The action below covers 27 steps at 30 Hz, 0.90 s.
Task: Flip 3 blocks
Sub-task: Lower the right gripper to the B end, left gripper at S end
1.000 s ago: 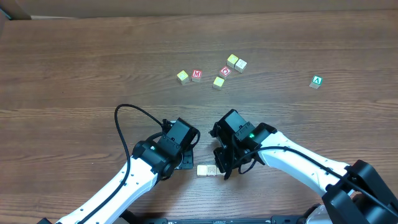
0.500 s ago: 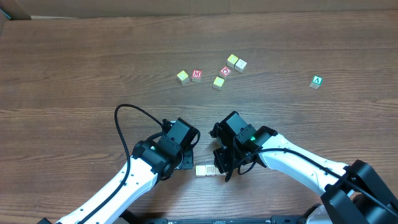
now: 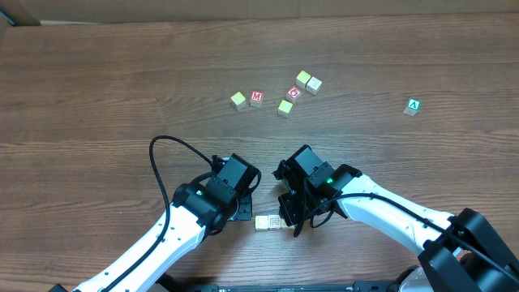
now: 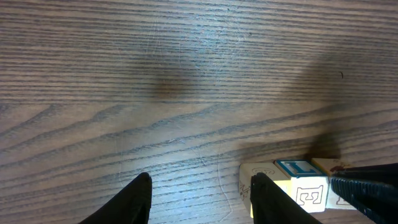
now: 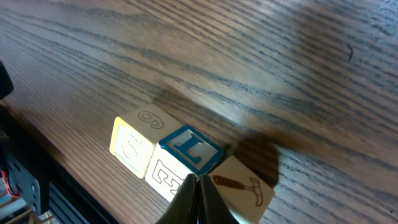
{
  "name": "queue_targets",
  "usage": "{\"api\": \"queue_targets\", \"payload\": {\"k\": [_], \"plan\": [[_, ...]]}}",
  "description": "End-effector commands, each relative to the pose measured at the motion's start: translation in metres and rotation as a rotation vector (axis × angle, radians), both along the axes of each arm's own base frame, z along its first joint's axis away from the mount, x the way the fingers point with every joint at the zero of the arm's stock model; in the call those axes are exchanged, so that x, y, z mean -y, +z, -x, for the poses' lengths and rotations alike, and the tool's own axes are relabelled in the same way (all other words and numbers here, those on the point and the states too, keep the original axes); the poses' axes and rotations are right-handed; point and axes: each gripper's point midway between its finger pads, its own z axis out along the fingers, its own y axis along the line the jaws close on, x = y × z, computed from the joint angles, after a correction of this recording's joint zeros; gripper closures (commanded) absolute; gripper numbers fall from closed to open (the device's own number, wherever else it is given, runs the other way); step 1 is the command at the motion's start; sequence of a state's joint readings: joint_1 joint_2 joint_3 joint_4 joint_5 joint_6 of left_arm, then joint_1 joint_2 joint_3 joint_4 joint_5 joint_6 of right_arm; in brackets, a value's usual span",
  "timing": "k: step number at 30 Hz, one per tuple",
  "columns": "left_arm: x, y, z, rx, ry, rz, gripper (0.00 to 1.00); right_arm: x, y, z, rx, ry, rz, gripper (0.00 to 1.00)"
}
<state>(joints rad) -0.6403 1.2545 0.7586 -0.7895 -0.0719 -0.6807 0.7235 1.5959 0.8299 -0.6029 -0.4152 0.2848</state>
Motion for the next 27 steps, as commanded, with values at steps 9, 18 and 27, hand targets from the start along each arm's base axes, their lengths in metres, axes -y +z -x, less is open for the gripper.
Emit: {"api": "queue_targets", "payload": {"k": [9,18,27], "plan": [[-0.002,-0.001,0.001,-0.003,0.020,0.006,0.55,-0.012,0.013,-0.006,0.013,0.010,-0.042,0.96],[-0.002,-0.001,0.000,-0.002,0.020,0.006,0.55,-0.019,0.026,-0.019,0.048,-0.008,-0.056,0.96],[-0.002,-0.001,0.000,-0.002,0.020,0.006,0.55,0.010,0.011,-0.035,0.118,-0.107,0.120,0.96]]}}
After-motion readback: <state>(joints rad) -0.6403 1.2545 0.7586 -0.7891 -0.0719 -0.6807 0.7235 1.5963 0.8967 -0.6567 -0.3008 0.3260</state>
